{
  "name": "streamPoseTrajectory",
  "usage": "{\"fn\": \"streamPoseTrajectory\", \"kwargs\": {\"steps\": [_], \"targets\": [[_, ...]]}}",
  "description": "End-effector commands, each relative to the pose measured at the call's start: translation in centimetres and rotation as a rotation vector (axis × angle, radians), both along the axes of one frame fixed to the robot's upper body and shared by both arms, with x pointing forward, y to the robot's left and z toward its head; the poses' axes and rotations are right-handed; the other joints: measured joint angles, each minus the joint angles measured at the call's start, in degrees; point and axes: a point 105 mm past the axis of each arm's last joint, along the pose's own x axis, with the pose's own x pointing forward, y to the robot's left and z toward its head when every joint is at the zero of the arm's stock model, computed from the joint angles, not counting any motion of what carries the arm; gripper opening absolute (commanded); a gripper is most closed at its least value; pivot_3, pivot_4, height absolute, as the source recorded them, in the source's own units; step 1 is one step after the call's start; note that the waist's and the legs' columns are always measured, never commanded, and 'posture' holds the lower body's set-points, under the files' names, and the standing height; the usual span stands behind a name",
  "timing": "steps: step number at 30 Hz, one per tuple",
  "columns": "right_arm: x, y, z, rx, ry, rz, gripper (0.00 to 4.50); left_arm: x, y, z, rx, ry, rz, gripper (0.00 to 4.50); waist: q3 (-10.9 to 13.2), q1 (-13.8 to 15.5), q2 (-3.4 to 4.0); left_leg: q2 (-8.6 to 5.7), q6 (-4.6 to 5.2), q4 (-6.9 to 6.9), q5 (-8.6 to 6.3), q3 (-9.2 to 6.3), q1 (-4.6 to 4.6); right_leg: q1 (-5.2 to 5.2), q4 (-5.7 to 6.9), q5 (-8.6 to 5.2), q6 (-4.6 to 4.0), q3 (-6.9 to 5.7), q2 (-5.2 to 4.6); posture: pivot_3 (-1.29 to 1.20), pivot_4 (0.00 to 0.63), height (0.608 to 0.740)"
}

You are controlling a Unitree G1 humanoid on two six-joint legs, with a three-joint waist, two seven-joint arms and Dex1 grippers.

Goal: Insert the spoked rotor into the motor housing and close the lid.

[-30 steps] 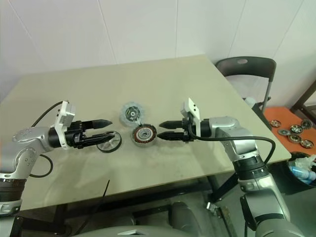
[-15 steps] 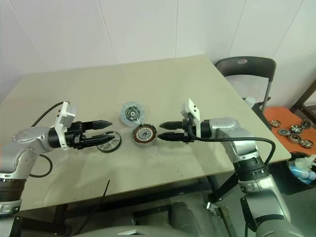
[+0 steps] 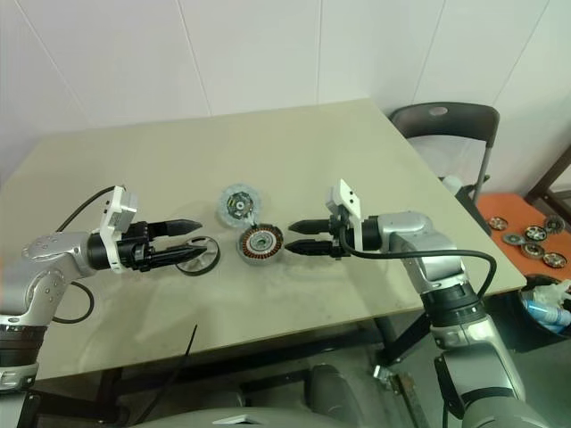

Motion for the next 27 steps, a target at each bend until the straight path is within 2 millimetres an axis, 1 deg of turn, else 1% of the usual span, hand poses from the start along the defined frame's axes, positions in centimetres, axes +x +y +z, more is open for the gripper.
{"fn": "streamPoseTrajectory", "kwargs": {"steps": [1,5,8,12,16,21,27], "targets": [[0.3,0.1,1.0,0.002,-0.049,0.003,2.25,0.0,-0.1,1.0,0.004,-0.046,-0.008,3.44,0.0,0.0,0.0,0.0,0.0,0.0,0.0,0.0,0.0,0.0,0.0,0.0,0.0,0.0,0.0,0.0,0.0,0.74],[0.8,0.0,0.9,0.005,-0.065,-0.03,2.25,0.0,-0.2,0.9,0.003,-0.047,-0.007,3.44,0.0,0.0,0.0,0.0,0.0,0.0,0.0,0.0,0.0,0.0,0.0,0.0,0.0,0.0,0.0,0.0,0.0,0.74],[1.6,-0.5,0.3,-0.02,-0.082,-0.077,2.25,0.1,-0.2,1.0,0.003,-0.049,-0.006,3.44,0.0,0.0,0.0,0.0,0.0,0.0,0.0,0.0,0.0,0.0,0.0,0.0,0.0,0.0,0.0,0.0,0.0,0.74],[2.0,-0.9,-0.3,-0.029,-0.08,-0.102,2.25,0.1,-0.3,1.0,0.001,-0.051,-0.006,3.44,0.0,0.0,0.0,0.0,0.0,0.0,0.0,0.0,0.0,0.0,0.0,0.0,0.0,0.0,0.0,0.0,0.0,0.74],[1.5,-0.7,0.2,0.004,-0.057,-0.078,2.25,0.0,-0.2,1.0,0.002,-0.046,-0.007,3.44,0.0,0.0,0.0,0.0,0.0,0.0,0.0,0.0,0.0,0.0,0.0,0.0,0.0,0.0,0.0,0.0,0.0,0.74],[1.4,-0.6,0.1,0.003,-0.056,-0.073,2.25,0.1,0.0,1.0,0.009,-0.043,-0.002,3.44,0.0,0.0,0.0,0.0,0.0,0.0,0.0,0.0,0.0,0.0,0.0,0.0,0.0,0.0,0.0,0.0,0.0,0.74],[1.0,-0.1,0.9,0.032,-0.05,-0.038,2.25,0.1,0.1,0.8,0.013,-0.04,-0.004,3.44,0.0,0.0,0.0,0.0,0.0,0.0,0.0,0.0,0.0,0.0,0.0,0.0,0.0,0.0,0.0,0.0,0.0,0.74]]}}
